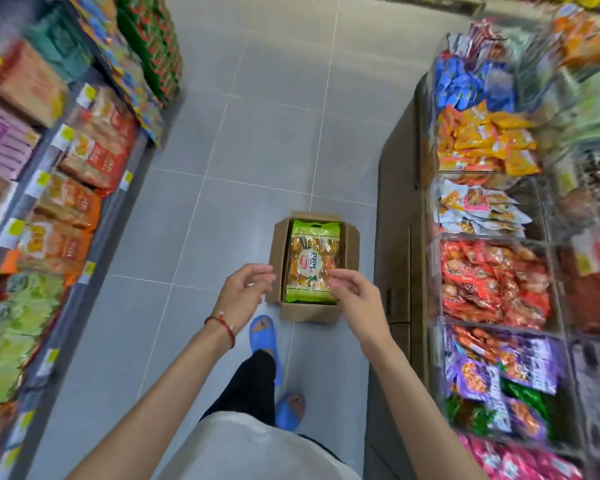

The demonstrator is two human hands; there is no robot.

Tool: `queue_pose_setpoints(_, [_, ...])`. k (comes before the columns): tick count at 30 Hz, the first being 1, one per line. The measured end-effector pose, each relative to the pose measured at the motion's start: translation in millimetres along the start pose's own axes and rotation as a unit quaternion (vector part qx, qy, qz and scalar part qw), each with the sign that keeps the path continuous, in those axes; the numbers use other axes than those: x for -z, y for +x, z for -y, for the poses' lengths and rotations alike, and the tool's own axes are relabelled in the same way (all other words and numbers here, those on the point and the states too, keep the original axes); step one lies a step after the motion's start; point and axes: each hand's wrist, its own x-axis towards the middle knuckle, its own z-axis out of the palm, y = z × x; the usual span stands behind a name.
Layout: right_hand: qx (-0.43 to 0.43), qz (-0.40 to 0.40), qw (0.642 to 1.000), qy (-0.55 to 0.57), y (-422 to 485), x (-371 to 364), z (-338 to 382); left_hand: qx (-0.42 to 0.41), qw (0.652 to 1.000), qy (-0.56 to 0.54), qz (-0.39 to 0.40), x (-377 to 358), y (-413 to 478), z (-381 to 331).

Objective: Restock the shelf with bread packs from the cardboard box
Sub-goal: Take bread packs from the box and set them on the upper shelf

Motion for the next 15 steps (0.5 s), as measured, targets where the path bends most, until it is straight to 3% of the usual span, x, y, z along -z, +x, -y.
queue_pose_setpoints(7, [-0.017, 0.013, 0.998, -0.061, 89.8, 24.5, 9.8, 0.066, 0.997, -0.003, -0.032, -41.1, 87.1, 1.8])
queue_pose_setpoints(15, [-0.016, 0.106, 0.975, -0.195, 199.9, 36.3, 2.6, 0.162, 0.986, -0.004, -0.034, -84.7, 169.6, 28.3])
